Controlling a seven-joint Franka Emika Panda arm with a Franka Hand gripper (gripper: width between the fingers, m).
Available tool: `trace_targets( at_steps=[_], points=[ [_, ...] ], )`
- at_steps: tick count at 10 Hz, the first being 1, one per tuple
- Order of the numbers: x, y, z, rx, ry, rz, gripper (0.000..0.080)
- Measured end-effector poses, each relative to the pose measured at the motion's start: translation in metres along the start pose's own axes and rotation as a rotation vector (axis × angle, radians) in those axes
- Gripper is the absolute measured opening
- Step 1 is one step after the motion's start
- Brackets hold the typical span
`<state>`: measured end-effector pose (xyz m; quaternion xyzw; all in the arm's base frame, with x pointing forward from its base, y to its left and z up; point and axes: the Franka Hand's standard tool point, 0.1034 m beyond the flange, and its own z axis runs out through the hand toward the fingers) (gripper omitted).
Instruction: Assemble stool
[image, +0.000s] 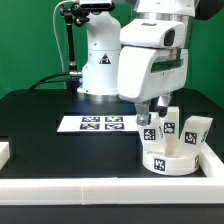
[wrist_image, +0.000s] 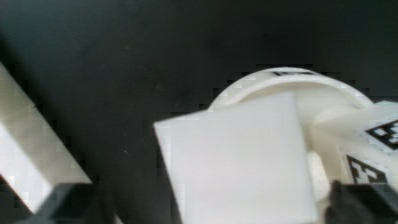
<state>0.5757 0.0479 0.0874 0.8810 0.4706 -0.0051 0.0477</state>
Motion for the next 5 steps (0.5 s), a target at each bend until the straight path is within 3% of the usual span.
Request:
trace_targets(
  at_steps=[1, 2, 5],
  points=[
    [-0.0007, 0.0003, 0.0002, 0.0, 0.0, 0.001, 0.0443],
    [-0.0004, 0.0007, -0.0004, -0.001, 0.001, 0.022, 0.0334],
    [-0.0007, 0.001, -0.0004, -0.001, 0.001, 0.096, 0.0334]
  ],
)
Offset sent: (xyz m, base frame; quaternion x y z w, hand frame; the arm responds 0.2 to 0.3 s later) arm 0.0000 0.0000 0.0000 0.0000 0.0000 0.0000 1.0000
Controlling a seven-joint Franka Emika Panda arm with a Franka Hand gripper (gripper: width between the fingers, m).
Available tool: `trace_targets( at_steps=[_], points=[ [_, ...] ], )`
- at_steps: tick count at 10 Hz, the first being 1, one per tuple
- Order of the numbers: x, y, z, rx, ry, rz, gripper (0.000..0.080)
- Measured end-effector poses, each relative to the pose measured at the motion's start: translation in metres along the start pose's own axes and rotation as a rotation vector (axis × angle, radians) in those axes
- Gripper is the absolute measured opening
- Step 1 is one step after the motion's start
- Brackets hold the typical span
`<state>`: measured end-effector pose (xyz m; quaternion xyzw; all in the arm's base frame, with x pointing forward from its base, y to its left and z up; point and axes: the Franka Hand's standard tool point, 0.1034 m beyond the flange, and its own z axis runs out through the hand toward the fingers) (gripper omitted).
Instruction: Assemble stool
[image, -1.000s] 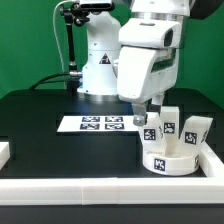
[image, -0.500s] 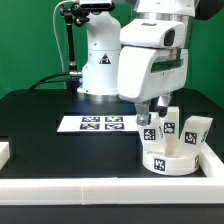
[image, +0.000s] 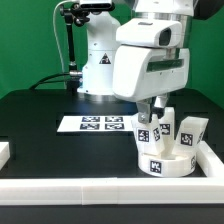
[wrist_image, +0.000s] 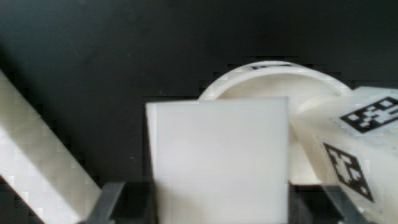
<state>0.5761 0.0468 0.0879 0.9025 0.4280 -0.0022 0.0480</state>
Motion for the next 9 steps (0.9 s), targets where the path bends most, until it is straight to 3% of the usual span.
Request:
trace_targets(
  at_steps=[4, 9],
  points=[
    [-0.0028, 0.0021, 0.0005, 0.013, 0.005, 0.392, 0.0335],
    [-0.0029, 0.0013, 0.0009, 0.072, 0.024, 0.891, 0.0336]
  ],
)
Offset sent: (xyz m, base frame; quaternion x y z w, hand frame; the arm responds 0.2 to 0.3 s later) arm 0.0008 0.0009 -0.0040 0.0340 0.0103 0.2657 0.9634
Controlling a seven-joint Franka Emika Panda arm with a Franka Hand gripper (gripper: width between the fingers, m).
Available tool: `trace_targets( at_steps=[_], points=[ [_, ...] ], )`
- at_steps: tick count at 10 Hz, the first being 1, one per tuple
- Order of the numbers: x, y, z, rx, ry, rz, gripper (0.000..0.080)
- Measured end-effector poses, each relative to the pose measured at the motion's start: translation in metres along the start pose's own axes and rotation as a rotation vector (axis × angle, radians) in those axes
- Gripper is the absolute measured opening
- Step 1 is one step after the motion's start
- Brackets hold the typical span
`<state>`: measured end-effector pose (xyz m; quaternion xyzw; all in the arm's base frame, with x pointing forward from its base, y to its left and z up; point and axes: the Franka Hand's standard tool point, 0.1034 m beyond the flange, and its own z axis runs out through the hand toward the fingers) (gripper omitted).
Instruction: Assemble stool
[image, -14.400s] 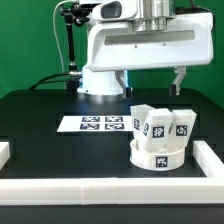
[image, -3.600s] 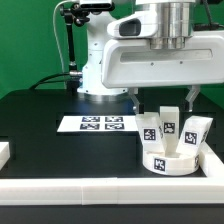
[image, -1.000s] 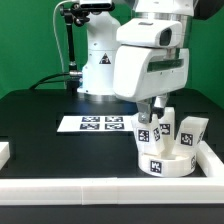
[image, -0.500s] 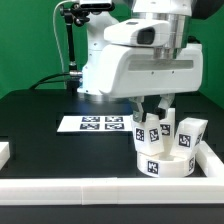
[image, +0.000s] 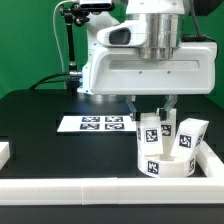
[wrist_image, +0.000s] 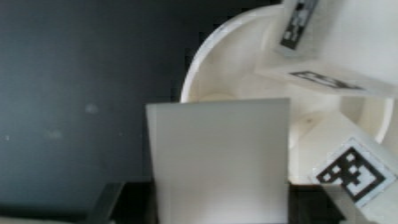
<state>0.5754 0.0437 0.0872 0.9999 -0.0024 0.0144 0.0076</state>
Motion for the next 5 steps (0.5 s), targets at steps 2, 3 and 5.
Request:
trace_targets(
  at_steps=[2, 3, 5],
  points=[
    [-0.0017, -0.0029, -0.0005, 0.001, -0.023, 0.136, 0.0336],
    [-0.002, -0.0032, 0.0001, 0.001, -0.024, 0.229, 0.0336],
    [-0.0021, -0.0034, 0.0003, -0.001, -0.025, 0.359, 0.0336]
  ],
)
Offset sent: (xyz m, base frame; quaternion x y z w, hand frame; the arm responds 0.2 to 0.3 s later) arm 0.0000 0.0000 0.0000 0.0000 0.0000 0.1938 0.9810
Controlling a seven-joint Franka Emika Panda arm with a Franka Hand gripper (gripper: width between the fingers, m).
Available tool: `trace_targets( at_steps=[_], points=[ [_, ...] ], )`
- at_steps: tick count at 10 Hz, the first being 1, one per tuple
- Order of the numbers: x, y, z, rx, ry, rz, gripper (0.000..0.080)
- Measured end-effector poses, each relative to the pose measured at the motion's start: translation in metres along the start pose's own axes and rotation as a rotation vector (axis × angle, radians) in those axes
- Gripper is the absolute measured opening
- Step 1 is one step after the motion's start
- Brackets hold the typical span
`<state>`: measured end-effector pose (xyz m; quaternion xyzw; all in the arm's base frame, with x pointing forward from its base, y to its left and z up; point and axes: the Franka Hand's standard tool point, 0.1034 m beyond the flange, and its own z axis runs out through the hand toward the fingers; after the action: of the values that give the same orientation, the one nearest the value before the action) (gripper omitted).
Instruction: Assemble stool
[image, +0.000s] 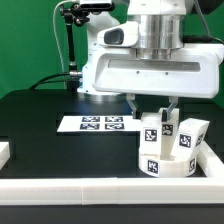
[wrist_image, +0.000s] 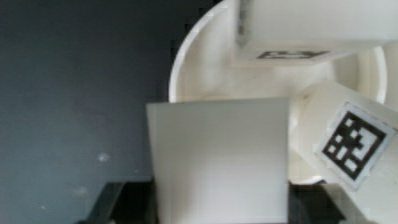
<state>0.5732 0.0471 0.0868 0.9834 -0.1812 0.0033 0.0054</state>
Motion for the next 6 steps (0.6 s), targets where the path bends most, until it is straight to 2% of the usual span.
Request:
trace_targets(
  at_steps=[3, 6],
  points=[
    [-0.0003, -0.0007, 0.0003, 0.002, -0.001, 0.192, 0.0336],
    [0.0006, 0.0008, 0.0012, 0.045, -0.021, 0.504, 0.0336]
  ],
)
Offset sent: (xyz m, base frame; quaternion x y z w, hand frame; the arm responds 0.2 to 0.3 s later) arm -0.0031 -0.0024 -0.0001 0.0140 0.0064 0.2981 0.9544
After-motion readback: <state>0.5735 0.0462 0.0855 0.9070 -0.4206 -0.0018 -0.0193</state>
